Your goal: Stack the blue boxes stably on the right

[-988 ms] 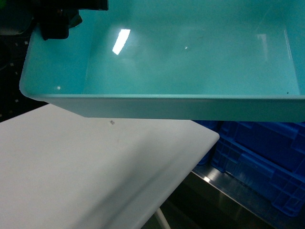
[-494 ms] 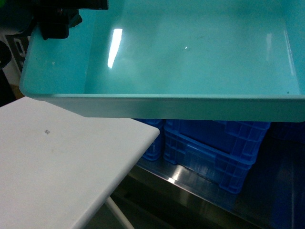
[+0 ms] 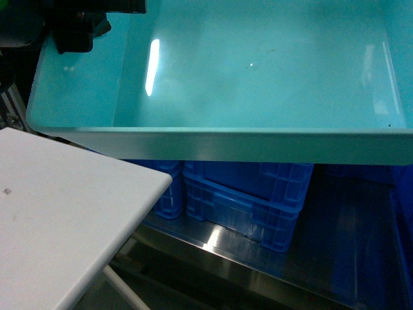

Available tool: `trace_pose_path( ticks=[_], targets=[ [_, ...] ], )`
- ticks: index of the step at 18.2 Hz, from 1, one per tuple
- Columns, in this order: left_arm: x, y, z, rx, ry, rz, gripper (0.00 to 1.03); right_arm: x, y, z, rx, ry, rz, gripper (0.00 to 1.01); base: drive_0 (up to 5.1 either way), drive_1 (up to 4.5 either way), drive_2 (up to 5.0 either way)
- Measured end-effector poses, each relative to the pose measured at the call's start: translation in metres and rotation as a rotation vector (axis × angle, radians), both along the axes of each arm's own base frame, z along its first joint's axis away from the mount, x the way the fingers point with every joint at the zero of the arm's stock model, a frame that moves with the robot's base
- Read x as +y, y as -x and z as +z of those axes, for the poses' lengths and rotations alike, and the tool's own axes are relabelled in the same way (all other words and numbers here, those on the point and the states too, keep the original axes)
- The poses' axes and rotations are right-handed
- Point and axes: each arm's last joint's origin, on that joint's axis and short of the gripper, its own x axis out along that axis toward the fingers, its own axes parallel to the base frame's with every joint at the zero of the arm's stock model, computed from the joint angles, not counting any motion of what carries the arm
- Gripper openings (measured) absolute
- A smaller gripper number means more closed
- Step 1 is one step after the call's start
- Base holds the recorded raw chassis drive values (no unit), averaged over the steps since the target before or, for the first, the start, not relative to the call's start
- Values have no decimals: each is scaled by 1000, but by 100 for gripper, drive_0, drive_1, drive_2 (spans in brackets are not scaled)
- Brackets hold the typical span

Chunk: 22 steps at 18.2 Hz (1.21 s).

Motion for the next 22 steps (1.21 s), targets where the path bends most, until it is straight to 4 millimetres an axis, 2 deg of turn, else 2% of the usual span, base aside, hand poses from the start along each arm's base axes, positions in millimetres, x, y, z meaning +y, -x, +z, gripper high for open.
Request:
trace_pose_path(
  ticks=[19, 22],
  targets=[
    [0, 0, 0, -1, 0, 0, 2, 0, 0, 0, 0, 0, 0, 7, -155, -155, -155],
    [0, 0, 0, 0, 0, 0, 2, 0, 0, 0, 0, 0, 1, 7, 438, -240, -240]
  ],
)
